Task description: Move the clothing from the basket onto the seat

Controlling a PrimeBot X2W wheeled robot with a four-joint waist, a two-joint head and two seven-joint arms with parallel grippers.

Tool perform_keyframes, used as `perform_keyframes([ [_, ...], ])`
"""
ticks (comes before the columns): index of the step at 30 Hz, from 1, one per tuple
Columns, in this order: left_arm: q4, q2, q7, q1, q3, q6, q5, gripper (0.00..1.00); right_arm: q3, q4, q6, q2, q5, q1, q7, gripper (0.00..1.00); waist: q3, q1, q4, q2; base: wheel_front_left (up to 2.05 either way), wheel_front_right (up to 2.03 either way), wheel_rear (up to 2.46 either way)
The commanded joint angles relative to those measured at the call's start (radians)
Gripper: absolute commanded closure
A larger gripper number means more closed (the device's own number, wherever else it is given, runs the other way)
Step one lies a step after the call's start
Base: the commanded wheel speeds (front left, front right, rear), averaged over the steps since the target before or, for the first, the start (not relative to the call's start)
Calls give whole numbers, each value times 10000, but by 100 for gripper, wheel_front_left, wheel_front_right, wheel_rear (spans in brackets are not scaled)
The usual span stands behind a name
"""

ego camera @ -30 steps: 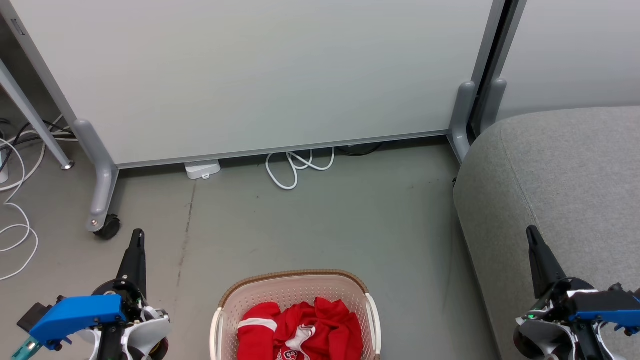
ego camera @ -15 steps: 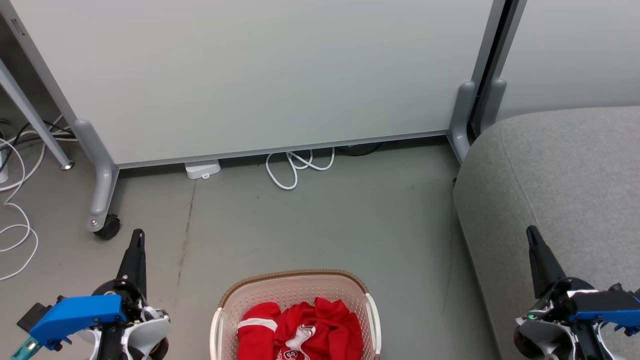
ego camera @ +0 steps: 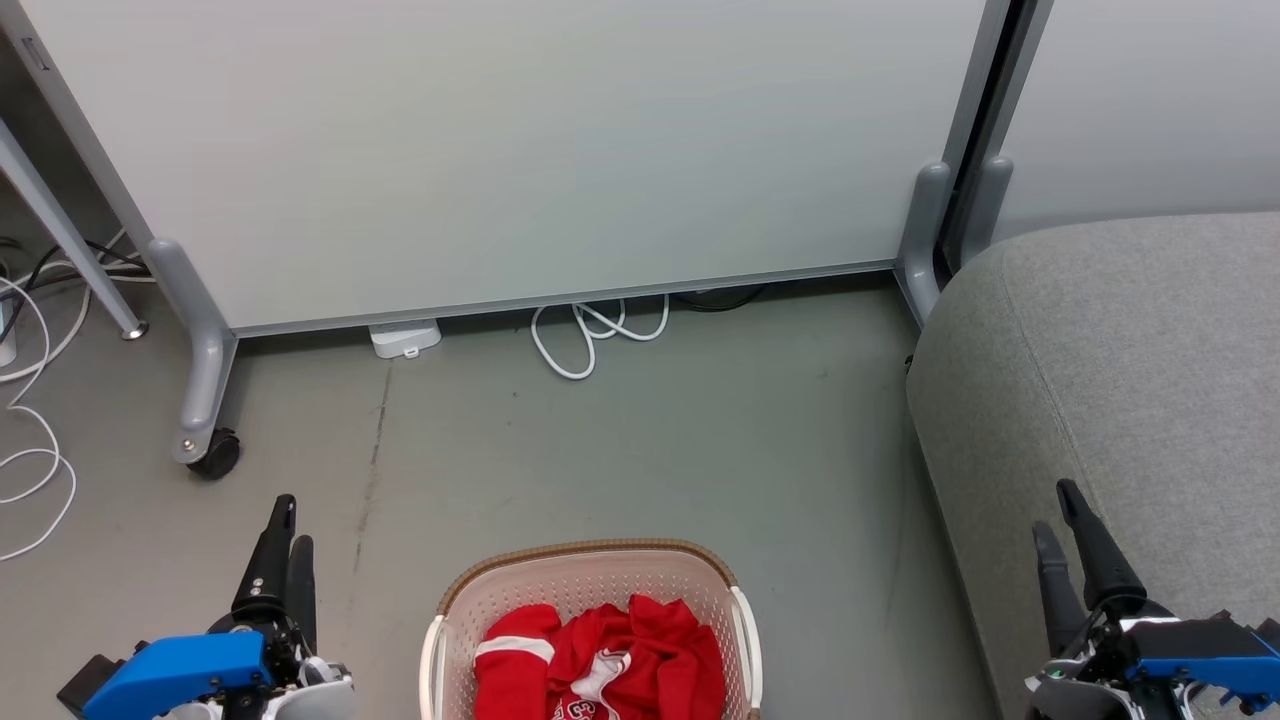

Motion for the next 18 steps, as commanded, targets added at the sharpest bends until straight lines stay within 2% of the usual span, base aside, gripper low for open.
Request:
perform_keyframes([
  [1, -197, 65, -142, -281, -70, -18, 214, 0, 45, -197, 8, -29, -166, -210, -137, 0, 5, 0, 6, 0, 0, 0, 0],
  [9, -330, 76, -536, -404, -227, -56, 1299, 0, 161, -353, 10, -32, -984, -243, -536, 0, 30, 0, 23, 0, 0, 0, 0],
  [18, -539, 87, -939, -512, -434, -97, 3149, 0, 375, -633, 12, -36, -2901, -280, -945, 0, 65, 0, 42, 0, 0, 0, 0],
])
